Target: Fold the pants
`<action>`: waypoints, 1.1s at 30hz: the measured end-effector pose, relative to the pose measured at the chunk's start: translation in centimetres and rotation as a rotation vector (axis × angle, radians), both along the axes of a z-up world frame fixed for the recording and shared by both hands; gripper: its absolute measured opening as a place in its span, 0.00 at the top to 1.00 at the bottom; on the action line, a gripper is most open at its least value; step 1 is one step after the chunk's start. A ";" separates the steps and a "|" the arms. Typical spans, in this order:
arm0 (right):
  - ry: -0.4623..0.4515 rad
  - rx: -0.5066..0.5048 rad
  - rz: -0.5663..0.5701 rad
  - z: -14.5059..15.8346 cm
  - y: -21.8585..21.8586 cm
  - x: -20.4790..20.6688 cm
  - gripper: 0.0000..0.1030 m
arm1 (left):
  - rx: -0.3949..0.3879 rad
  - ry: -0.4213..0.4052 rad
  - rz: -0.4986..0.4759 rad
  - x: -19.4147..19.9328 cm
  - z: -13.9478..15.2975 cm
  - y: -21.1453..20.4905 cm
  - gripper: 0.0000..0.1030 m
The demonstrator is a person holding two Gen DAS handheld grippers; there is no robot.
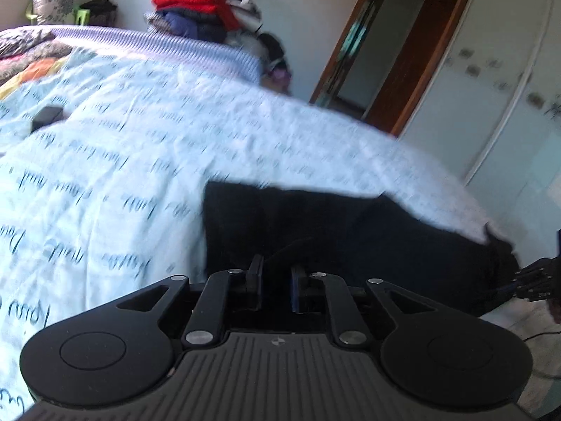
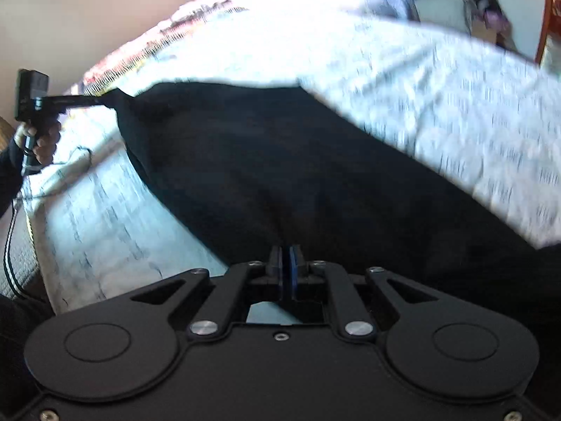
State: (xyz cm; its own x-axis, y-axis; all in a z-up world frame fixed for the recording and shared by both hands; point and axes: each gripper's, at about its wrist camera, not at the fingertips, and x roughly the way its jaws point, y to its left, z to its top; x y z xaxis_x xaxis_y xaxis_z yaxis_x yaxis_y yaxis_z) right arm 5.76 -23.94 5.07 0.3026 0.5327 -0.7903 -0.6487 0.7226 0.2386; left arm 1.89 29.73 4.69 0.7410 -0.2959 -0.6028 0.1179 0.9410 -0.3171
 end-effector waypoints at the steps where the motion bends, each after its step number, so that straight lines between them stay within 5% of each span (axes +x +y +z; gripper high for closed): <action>1: 0.008 -0.026 0.004 -1.0 0.4 -0.2 0.94 | -0.003 0.031 0.011 0.3 -0.9 0.3 0.81; 5: 0.013 0.019 -0.029 -1.3 0.4 -0.3 0.89 | 0.040 0.055 0.084 -0.5 -1.1 1.6 0.59; 8: 0.044 0.091 -0.048 -0.8 -0.2 -0.4 0.68 | 0.047 0.047 0.161 -1.7 0.3 3.3 0.55; 11: 0.063 0.224 -0.131 0.0 -1.5 -0.6 0.60 | -0.128 0.057 0.231 -3.6 1.6 4.7 0.52; 13: 0.124 0.369 -0.222 -0.1 -2.6 -0.6 0.33 | -0.338 0.055 0.248 -4.9 1.6 4.6 0.46; 14: 0.150 0.425 -0.260 -0.2 -2.8 -0.7 0.29 | -0.428 0.062 0.264 -5.3 1.3 4.2 0.46; 17: 0.245 0.536 -0.334 -1.2 -3.0 -0.8 0.29 | -0.578 0.133 0.359 -5.3 -0.4 2.5 0.45; 21: 0.301 0.556 -0.363 -1.7 -2.2 -1.3 0.29 | -0.738 0.258 0.464 -4.4 -3.4 2.2 0.46; 27: 0.299 0.565 -0.381 -1.8 -2.7 -2.2 0.29 | -0.735 0.265 0.535 -3.0 -3.9 3.0 0.47; 33: 0.303 0.585 -0.414 -2.5 -3.8 -2.3 0.29 | -0.663 0.263 0.476 -2.1 -2.3 1.9 0.60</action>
State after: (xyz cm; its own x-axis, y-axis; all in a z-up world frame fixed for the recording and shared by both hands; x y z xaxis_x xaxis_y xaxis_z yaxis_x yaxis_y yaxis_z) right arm 3.43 -27.77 2.57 0.3832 0.7795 -0.4955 -0.1989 0.5935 0.7799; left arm -0.18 31.62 2.40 0.7364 -0.3407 -0.5844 -0.3971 0.4818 -0.7812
